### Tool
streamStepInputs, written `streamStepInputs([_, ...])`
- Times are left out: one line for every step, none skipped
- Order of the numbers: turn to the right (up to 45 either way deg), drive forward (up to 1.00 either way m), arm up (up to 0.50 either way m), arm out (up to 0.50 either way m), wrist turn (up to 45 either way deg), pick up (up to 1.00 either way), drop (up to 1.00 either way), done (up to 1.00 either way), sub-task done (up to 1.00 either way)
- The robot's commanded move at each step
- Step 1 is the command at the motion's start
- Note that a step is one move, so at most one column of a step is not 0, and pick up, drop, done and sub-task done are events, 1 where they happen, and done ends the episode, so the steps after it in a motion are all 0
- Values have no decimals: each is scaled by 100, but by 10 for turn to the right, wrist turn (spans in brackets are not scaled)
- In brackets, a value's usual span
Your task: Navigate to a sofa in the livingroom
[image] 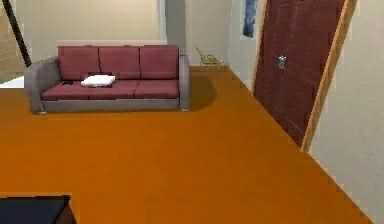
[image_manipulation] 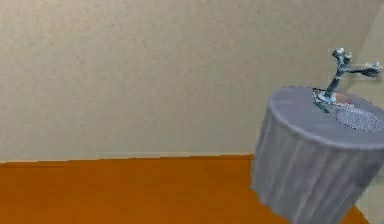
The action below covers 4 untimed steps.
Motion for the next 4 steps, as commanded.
streamStepInputs([0, 100, 0, 0, 0, 0, 0, 0, 0])
streamStepInputs([-450, 0, 0, 0, 0, 0, 0, 0, 0])
streamStepInputs([0, 45, 0, 0, 0, 0, 0, 0, 0])
streamStepInputs([-450, 0, 0, 0, 0, 0, 0, 0, 0])
